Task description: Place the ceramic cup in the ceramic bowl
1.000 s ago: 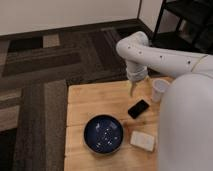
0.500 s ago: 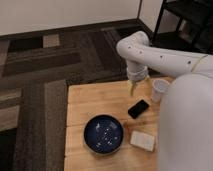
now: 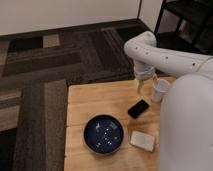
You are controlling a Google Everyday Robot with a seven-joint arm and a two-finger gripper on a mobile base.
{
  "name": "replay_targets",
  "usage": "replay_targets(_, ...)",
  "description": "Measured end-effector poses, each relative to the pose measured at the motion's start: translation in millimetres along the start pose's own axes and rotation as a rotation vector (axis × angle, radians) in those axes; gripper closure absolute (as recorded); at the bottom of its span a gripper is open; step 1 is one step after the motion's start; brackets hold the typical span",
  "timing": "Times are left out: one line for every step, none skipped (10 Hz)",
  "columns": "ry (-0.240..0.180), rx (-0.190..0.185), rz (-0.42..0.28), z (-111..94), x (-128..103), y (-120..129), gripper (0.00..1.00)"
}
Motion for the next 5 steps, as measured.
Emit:
replay_targets(-0.017, 0.004, -0.005, 6.6, -2.2, -8.2, 0.35)
replay_targets(-0.025, 0.002, -0.007, 10.9, -2.8, -12.4, 0.35)
replay_targets(-0.042, -0.003, -0.011, 16.4, -5.1, -17.5, 0.35)
replay_targets(-0.063, -0.012, -0.003, 23.1, -7.9, -24.0, 0.35)
replay_targets(-0.075, -0.02, 0.011, 29.5, -9.4, -28.6, 0.35)
